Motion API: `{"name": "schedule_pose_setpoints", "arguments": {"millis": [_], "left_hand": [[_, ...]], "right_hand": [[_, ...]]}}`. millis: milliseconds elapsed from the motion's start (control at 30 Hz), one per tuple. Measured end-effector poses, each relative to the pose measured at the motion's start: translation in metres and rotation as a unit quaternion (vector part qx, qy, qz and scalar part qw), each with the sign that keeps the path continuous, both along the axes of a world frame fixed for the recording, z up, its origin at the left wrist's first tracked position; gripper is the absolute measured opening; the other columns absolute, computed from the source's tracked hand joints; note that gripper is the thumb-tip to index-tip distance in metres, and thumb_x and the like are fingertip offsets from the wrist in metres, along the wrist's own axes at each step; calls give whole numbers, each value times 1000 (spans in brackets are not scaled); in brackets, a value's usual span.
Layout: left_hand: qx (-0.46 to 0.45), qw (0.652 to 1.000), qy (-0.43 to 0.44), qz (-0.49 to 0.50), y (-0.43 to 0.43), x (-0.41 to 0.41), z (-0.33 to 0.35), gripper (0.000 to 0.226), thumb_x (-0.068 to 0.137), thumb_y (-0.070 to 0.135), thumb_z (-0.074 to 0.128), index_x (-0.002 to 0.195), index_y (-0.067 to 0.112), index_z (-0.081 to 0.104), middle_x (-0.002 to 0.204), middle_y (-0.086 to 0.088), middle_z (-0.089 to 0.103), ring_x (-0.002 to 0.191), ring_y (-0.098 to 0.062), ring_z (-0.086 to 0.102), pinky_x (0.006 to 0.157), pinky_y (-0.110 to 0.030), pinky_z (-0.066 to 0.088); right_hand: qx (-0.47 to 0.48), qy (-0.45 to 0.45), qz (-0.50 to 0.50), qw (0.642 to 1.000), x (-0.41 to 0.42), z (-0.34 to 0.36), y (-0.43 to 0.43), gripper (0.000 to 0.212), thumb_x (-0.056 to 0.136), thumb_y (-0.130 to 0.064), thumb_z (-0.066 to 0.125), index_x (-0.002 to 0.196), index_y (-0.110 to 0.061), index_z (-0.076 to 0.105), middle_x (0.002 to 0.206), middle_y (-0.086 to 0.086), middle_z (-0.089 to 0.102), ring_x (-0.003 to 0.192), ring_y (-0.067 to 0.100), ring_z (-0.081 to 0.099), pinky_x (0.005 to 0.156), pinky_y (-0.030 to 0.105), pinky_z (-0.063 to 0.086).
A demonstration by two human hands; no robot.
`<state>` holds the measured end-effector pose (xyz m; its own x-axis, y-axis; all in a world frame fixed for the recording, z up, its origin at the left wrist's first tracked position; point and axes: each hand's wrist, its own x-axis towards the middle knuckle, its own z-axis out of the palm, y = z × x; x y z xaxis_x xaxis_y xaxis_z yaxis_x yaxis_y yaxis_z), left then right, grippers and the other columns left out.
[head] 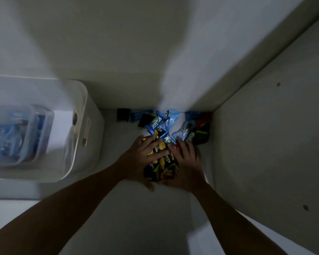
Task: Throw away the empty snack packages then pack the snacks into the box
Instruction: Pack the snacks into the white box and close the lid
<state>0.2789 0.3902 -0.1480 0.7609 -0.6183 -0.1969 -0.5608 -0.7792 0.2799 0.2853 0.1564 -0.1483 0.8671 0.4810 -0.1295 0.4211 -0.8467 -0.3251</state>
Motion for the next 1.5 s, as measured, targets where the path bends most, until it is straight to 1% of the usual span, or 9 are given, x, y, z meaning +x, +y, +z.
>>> {"name": "schedule_pose_setpoints", "arguments": {"millis": [133,333,533,733,1000,1133,1267,1333,1500], "left_hand": [[-31,999,-17,18,-1,6,-5,105,63,97,44,143,30,47,145,-10,48,138,-34,37,110,-52,27],[-99,988,-100,62,-1,0,-23,60,84,64,61,125,20,64,125,-7,62,121,-30,52,96,-45,41],[-177,969,-126,117,-11,9,-22,30,80,24,68,104,7,69,103,-10,66,95,-28,56,72,-39,46],[-220,954,-81,188,-13,6,-17,35,70,17,74,104,11,65,98,-8,66,93,-22,51,68,-32,49],[-279,907,-79,306,-17,-2,20,21,81,30,73,95,15,68,86,-4,66,78,-22,61,66,-34,52],[-339,857,-67,383,-20,-4,52,18,78,26,78,89,25,64,76,1,65,66,-17,62,61,-32,53],[-405,798,-8,447,-24,-7,85,12,82,24,77,85,21,66,60,0,64,43,-16,59,45,-32,51],[-432,782,-21,448,-27,-10,106,11,82,20,77,83,17,67,55,-2,64,37,-16,57,41,-30,50],[-443,779,-107,431,-16,-26,170,17,78,20,82,89,13,71,63,6,68,56,-8,65,51,-9,45]], "right_hand": [[33,-52,13,998,5,-8,1,94,58,-85,63,133,-28,58,148,2,46,136,30,40,103,48,34],[57,-88,21,994,3,-13,-2,61,69,-58,65,122,-31,55,131,4,59,118,30,53,85,41,42],[89,-129,1,988,19,-19,-4,48,84,-50,60,104,-9,71,112,9,67,100,29,59,74,36,49],[158,-118,-17,980,23,-17,-5,36,83,-38,68,98,-6,71,108,9,67,97,26,59,74,32,52],[280,-88,-130,947,20,15,10,34,73,-29,88,101,-12,77,104,1,70,96,22,65,83,29,53],[349,-82,-154,921,22,50,17,33,74,-27,73,101,-10,77,102,5,70,93,22,68,83,31,55],[392,-82,-181,898,28,80,23,40,65,-3,74,103,-13,77,103,-3,67,97,22,68,87,43,56],[412,-76,-199,886,31,97,27,40,64,-5,74,103,-14,76,103,-4,67,98,22,67,87,49,55],[454,-100,-208,861,31,154,54,36,67,-17,72,103,-17,75,103,1,70,95,21,69,82,50,56]]}}
